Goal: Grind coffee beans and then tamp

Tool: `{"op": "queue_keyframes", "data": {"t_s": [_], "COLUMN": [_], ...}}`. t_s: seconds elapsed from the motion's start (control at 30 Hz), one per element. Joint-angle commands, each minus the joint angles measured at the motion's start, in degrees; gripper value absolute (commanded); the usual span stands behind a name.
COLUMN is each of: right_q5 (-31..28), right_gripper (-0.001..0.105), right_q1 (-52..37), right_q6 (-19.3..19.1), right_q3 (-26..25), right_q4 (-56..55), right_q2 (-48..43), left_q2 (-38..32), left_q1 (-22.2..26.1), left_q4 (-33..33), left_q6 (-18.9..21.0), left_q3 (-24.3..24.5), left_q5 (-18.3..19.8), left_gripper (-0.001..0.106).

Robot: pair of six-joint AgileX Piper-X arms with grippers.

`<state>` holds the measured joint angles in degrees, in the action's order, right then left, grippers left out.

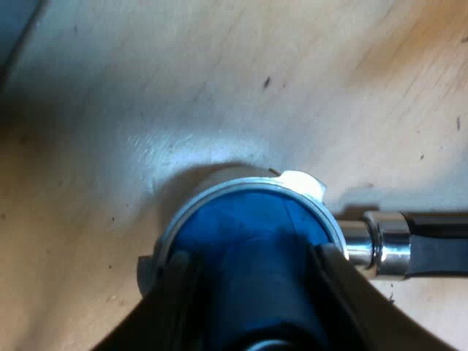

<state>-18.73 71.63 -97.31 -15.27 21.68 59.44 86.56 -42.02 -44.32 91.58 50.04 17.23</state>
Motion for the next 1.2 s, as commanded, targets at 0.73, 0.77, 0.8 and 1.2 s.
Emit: {"op": "queue_keyframes", "data": {"t_s": [0.73, 0.77, 0.8, 1.2], "right_q5": [0.51, 0.51, 0.51, 0.51], "right_gripper": [0.084, 0.084, 0.084, 0.084], "right_q1": [-0.21, -0.21, -0.21, -0.21], "right_q6": [-0.02, -0.02, -0.02, -0.14], "right_q3": [0.14, 0.14, 0.14, 0.14], "right_q4": [-0.04, -0.04, -0.04, -0.04], "right_q2": [0.04, 0.04, 0.04, 0.04], "left_q2": [1.35, 1.35, 1.35, -1.85], "left_q1": [-0.25, -0.25, -0.25, -0.25], "left_q4": [1.84, 1.84, 1.84, 1.19], "left_q6": [-0.18, -0.18, -0.18, -0.18], "left_q3": [-11.86, -11.86, -11.86, -7.53], "left_q5": [-1.11, -1.11, -1.11, -0.72], "left_gripper": [0.0, 0.0, 0.0, 0.0]}}
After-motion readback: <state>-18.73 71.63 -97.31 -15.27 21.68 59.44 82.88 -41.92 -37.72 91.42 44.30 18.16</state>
